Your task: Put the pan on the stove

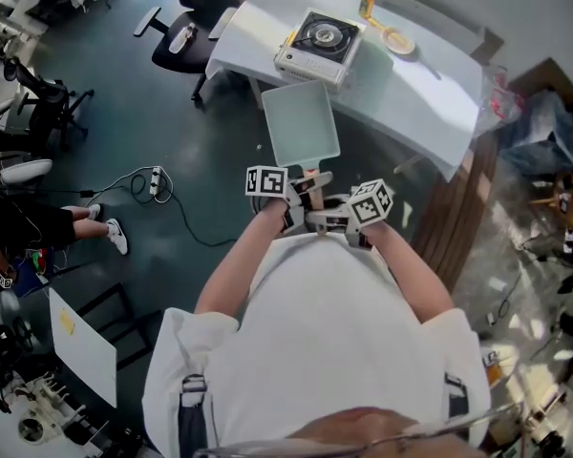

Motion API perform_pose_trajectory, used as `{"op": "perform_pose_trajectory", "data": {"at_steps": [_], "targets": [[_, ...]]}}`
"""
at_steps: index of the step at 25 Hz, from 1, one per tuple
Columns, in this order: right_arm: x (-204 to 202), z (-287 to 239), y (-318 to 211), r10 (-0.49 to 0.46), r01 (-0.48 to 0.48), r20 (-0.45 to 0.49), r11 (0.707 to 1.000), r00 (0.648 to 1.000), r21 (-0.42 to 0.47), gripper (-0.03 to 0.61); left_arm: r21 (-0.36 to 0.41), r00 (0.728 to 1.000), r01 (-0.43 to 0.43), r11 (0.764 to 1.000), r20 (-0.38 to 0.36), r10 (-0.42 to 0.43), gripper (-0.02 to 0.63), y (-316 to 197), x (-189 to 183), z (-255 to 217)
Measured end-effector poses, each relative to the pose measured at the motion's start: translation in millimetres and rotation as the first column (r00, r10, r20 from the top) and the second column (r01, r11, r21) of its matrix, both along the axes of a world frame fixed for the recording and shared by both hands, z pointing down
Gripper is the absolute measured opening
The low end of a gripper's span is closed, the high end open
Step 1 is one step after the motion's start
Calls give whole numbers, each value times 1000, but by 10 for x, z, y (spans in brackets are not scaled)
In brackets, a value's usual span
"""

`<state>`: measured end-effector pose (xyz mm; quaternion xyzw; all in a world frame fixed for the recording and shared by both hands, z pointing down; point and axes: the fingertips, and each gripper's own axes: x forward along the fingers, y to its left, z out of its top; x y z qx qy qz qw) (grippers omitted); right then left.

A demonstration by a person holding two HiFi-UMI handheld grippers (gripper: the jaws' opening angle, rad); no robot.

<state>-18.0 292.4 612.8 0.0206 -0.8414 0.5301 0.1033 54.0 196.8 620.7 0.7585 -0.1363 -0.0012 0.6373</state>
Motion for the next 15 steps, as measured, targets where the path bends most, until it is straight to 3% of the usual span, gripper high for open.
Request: {"op": "perform_pose_trajectory", "data": {"at_steps": [15], "targets": [[-306, 61, -780, 82, -82, -4, 997, 997, -9, 163, 19, 996, -86, 996, 17, 86, 166, -726, -239, 64]]}}
